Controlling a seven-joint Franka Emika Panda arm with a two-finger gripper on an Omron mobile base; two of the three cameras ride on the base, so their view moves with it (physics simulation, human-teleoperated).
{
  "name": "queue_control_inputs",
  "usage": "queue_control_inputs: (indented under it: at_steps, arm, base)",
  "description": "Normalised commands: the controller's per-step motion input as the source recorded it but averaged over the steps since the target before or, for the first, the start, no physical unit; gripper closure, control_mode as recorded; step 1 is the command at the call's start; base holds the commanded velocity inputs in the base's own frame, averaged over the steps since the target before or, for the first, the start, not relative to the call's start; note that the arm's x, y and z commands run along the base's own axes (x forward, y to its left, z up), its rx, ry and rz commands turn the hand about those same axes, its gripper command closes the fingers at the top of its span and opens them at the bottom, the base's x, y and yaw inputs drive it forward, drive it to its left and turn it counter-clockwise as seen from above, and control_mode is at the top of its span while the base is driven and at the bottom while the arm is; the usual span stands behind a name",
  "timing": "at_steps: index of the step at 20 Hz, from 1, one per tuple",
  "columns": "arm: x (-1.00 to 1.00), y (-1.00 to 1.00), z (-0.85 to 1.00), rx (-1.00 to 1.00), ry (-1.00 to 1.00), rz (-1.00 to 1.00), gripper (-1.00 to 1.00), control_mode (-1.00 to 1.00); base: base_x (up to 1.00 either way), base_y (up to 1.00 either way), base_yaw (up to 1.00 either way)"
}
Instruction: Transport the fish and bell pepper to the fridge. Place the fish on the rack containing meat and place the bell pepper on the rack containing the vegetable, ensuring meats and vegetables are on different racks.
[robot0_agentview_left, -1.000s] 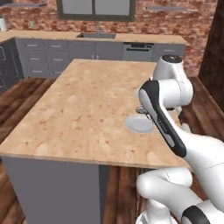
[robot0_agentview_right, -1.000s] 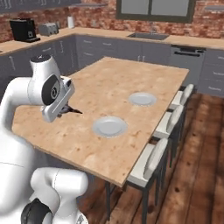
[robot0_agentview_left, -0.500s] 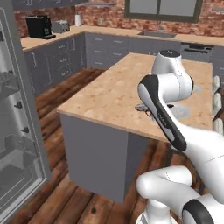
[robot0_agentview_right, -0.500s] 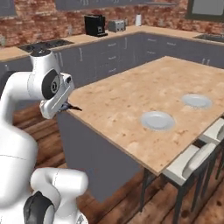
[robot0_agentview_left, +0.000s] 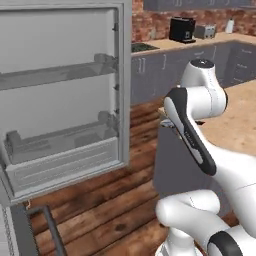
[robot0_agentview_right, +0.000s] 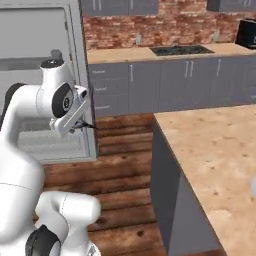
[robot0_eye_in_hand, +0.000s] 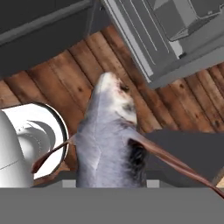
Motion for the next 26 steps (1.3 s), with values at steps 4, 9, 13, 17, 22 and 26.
queue_control_inputs:
  at_steps: [4,9,13,17,22,26]
  arm:
    - [0.0,0.0,0.0,0.0,0.0,0.0,1.0,1.0]
    - [0.0,0.0,0.0,0.0,0.0,0.0,1.0,1.0]
    - [0.0,0.0,0.0,0.0,0.0,0.0,1.0,1.0]
    - [0.0,0.0,0.0,0.0,0.0,0.0,1.0,1.0]
    - [0.0,0.0,0.0,0.0,0.0,0.0,1.0,1.0]
    - [0.0,0.0,0.0,0.0,0.0,0.0,1.0,1.0]
  base:
    - [0.0,0.02,1.0]
    - [0.0,0.0,1.0]
    - [0.0,0.0,1.0]
    - [-0.01,-0.19,0.87]
    - [0.0,-0.5,0.69]
    - [0.0,-0.49,0.7]
